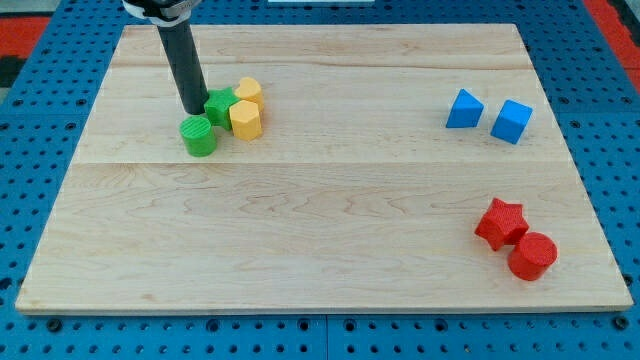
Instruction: Push the green circle below the green star
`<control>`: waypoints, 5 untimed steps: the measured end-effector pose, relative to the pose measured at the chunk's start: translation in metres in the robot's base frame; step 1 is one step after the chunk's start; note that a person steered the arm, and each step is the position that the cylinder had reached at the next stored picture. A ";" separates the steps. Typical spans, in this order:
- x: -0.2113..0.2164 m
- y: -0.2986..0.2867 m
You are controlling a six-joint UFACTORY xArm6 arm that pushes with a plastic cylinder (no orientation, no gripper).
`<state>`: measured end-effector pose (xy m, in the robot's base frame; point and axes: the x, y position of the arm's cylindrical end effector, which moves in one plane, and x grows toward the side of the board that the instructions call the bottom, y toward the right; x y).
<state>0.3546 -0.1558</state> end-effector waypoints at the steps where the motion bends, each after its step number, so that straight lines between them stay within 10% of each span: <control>1: -0.015 -0.034; 5: 0.062 -0.049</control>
<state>0.4164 -0.2050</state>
